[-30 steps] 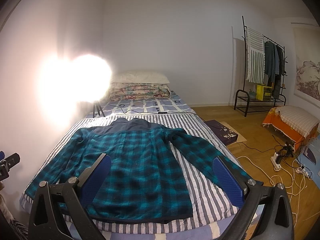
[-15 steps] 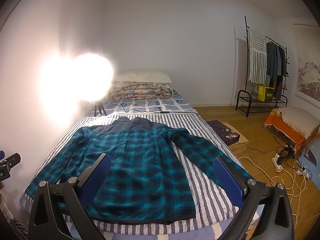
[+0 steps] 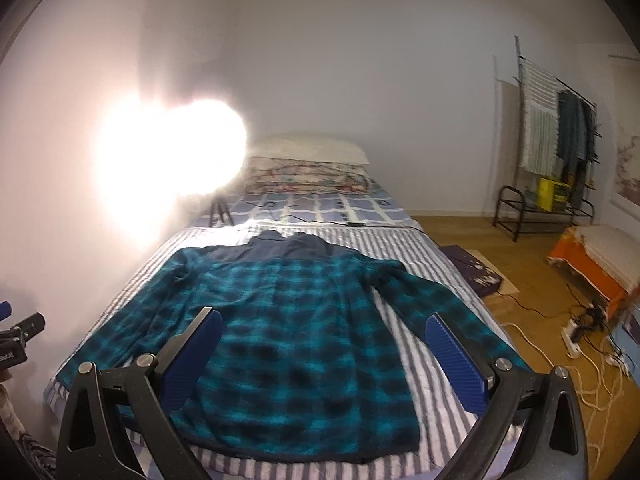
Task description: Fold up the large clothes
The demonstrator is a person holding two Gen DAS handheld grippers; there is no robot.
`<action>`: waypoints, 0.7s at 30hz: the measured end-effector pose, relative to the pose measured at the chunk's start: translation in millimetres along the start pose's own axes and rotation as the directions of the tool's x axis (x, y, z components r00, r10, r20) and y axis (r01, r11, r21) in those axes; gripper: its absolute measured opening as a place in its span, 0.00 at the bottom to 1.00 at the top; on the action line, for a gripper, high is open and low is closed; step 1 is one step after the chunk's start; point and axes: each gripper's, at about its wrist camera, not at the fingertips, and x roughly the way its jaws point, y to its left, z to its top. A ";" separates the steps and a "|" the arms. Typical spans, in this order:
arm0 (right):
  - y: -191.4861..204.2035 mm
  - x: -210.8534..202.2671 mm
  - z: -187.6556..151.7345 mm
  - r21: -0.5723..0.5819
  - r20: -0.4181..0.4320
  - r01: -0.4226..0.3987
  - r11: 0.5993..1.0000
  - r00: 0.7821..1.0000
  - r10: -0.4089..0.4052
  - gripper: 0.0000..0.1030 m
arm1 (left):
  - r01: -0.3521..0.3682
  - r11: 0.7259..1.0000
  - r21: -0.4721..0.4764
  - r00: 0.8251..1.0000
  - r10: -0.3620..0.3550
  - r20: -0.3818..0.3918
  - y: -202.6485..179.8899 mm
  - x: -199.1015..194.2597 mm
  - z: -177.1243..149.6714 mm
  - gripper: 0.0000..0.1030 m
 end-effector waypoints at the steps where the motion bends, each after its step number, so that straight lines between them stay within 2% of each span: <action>1: 3.9 4.9 1.9 -0.003 0.003 -0.023 1.000 1.000 0.024 1.00 | -0.001 1.000 0.012 1.000 0.001 0.000 4.7 2.5 -2.3 1.00; 4: 17.6 20.9 9.1 -0.018 0.007 -0.093 0.995 0.996 0.093 1.00 | 0.002 0.999 0.034 1.000 -0.002 0.000 17.4 8.3 -9.5 1.00; 7: 34.1 43.1 17.0 -0.041 -0.008 -0.147 0.988 0.989 0.146 1.00 | 0.047 0.999 0.016 0.999 -0.047 -0.011 34.5 15.0 -16.5 1.00; 11: 58.5 75.2 25.0 -0.058 -0.054 -0.231 0.971 0.972 0.228 0.95 | 0.028 1.000 -0.015 0.999 -0.028 -0.025 50.0 25.0 -24.7 1.00; 14: 77.1 108.4 31.3 -0.045 -0.128 -0.314 0.948 0.943 0.307 0.88 | 0.033 0.999 -0.039 0.998 -0.035 -0.051 58.9 34.3 -33.9 1.00; 18: 107.9 153.5 36.0 -0.017 -0.230 -0.417 0.909 0.886 0.403 0.86 | -0.003 0.998 -0.056 0.995 -0.002 -0.096 67.1 47.3 -46.9 1.00; 21: 138.5 180.9 35.6 -0.005 -0.297 -0.488 0.873 0.834 0.465 0.84 | -0.024 0.995 -0.093 0.990 0.011 -0.138 78.2 57.3 -60.1 1.00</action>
